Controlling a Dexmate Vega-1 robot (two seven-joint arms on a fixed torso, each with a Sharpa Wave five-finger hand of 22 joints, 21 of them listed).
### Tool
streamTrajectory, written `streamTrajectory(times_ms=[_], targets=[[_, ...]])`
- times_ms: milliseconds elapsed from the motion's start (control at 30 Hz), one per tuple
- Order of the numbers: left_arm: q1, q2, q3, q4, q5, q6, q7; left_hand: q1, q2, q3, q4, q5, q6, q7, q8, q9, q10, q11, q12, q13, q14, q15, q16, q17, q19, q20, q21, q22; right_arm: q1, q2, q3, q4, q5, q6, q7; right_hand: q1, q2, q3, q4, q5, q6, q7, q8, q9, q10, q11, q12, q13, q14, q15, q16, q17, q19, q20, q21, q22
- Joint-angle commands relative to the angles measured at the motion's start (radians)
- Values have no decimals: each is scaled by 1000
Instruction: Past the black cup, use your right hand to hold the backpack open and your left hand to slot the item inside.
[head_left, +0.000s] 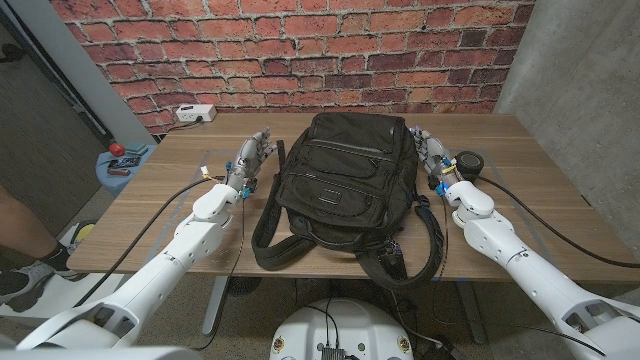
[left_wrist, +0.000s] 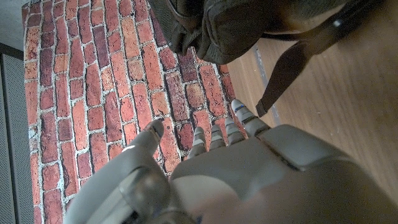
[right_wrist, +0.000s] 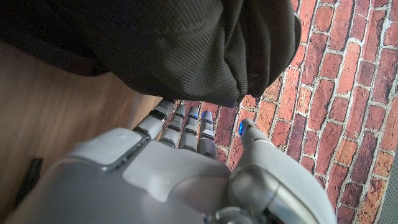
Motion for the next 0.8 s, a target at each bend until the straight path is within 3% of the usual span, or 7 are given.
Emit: streamTrajectory(times_ms=[33, 800], targets=[[41, 27, -10, -46, -7, 2, -2, 10, -1, 6, -2, 5, 10, 0, 5, 3, 1, 10, 5, 5, 0, 9, 6, 3, 10, 2, 4, 3, -28, -4, -4, -37, -12, 4, -25, 12, 0, 6, 0, 7, 8, 1, 6, 3, 8, -1, 5, 1, 9, 0, 7, 4, 8, -32, 4, 6], [44, 41, -16, -53, -4, -4, -11, 16, 0, 5, -9, 5, 12, 1, 4, 3, 2, 9, 4, 5, 0, 10, 6, 3, 9, 2, -2, 3, -55, -37, -2, -103, -41, -11, -57, 17, -2, 6, -6, 7, 5, 1, 4, 2, 2, -1, 2, -4, 6, 2, 8, -1, 8, -30, -2, 6]])
